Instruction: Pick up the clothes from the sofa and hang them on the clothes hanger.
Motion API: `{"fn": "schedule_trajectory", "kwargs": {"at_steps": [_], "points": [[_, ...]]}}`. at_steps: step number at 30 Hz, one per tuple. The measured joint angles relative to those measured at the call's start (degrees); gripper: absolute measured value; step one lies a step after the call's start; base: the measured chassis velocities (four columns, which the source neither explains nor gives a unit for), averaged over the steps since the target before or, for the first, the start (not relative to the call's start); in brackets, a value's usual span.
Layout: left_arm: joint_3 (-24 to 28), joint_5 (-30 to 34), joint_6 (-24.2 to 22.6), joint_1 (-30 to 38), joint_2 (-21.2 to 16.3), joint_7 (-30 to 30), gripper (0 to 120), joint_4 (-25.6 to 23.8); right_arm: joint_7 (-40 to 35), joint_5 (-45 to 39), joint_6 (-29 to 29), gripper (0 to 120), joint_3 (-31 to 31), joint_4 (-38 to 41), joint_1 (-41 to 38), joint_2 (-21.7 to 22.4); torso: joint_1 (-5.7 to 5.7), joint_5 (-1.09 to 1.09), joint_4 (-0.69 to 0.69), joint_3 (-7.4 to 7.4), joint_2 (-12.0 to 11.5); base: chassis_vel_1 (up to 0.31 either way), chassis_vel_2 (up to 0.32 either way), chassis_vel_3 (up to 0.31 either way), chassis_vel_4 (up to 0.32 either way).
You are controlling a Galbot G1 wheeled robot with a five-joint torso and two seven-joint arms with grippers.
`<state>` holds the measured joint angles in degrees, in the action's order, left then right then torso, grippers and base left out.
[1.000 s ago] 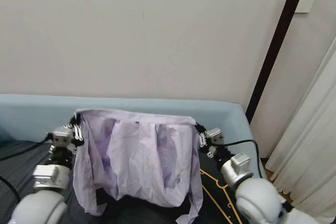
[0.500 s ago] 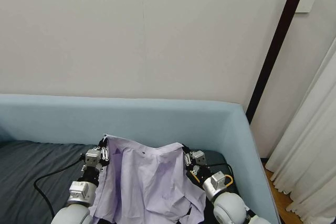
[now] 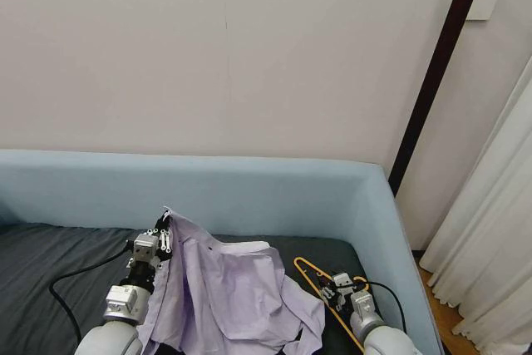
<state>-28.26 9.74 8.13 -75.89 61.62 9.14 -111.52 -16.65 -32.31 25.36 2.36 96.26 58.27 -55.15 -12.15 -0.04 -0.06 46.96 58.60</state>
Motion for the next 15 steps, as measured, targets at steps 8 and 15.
{"fn": "schedule_trajectory", "kwargs": {"at_steps": [8,15], "points": [[0.4,-0.1,0.1,-0.4,-0.1,-0.1,0,-0.2,2.4,1.0,10.7,97,-1.9,-6.1,-3.3,-1.9,0.00,0.01,0.00,0.00,0.0,0.000,0.000,0.000,0.000],[0.6,0.0,0.1,0.0,-1.0,0.1,0,0.1,8.6,3.6,16.8,100,-4.4,-14.3,-6.5,-3.6,0.00,-0.01,-0.01,0.00,0.0,0.000,0.000,0.000,0.000]]}}
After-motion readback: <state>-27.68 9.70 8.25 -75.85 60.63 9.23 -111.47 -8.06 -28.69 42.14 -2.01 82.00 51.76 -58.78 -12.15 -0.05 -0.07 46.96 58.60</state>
